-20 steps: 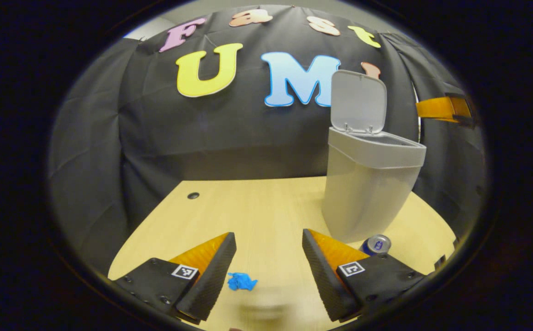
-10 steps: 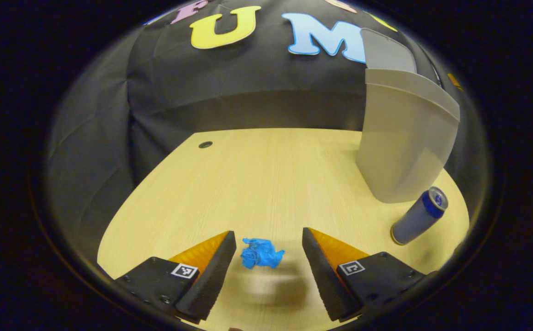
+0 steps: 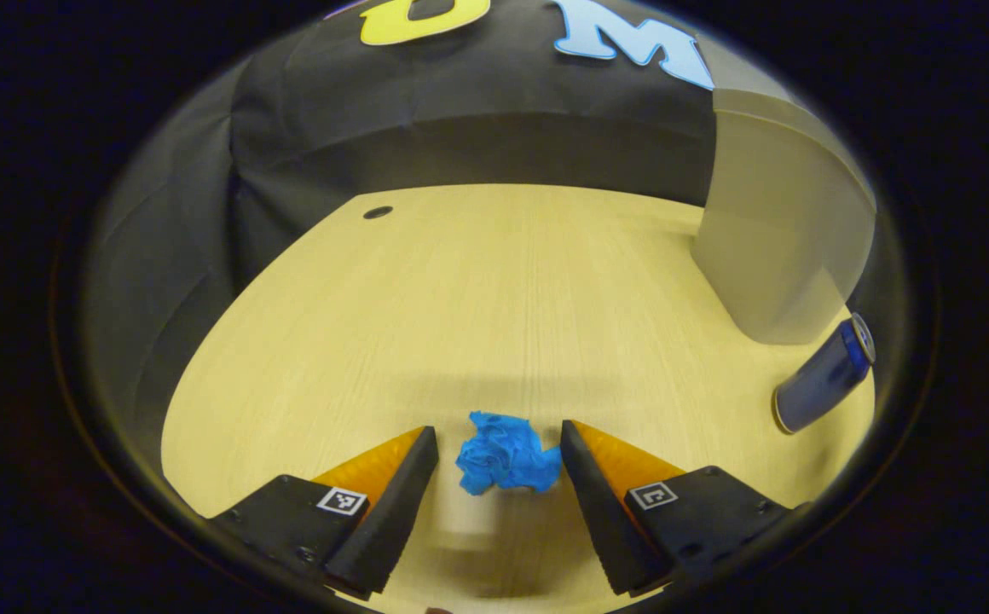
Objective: Press the lid of the desktop garbage bin to open it, pick up the crumpled paper on the desktop and throw it into the bin, then pick up the pop can on the desktop and drop it into the bin, and finally close the garbage bin lid.
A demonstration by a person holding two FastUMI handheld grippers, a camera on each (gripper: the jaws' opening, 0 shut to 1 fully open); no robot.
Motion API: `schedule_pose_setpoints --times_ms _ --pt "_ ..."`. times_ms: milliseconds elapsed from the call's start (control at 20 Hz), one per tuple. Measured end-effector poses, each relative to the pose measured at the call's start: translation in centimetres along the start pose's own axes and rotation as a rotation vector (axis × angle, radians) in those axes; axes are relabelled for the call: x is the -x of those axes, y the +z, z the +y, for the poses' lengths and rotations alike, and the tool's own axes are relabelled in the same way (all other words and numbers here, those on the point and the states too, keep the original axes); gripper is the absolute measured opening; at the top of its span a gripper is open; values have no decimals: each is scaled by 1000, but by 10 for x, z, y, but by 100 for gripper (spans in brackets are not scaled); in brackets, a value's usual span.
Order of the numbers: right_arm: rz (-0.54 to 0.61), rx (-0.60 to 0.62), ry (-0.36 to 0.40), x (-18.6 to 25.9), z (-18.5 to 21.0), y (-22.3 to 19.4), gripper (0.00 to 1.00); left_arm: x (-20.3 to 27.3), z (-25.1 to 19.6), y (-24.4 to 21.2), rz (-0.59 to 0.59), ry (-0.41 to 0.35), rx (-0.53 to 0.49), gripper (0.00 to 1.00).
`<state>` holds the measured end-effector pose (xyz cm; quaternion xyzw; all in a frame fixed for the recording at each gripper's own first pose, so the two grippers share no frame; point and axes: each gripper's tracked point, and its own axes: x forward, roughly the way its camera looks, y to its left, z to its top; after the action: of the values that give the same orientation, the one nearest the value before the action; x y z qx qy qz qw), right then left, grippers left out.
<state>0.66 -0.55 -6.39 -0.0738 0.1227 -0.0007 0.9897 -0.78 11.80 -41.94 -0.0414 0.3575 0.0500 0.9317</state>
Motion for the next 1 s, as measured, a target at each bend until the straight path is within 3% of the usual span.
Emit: schedule_pose_setpoints --times_ms 150,350,650,850,1000 --pt "10 0 -6 1 -4 -5 0 3 -2 1 -3 -12 -5 96" --pt "19 -10 0 4 -3 -8 0 30 37 7 -11 28 -2 48" --pt "16 -18 6 8 -4 -10 0 85 63 68 -91 20 -21 51" --pt "13 -33 7 13 -7 -13 0 101 41 98 -170 -15 -52 48" --pt "16 -50 13 15 -9 -16 0 118 24 145 -249 -45 -39 48"
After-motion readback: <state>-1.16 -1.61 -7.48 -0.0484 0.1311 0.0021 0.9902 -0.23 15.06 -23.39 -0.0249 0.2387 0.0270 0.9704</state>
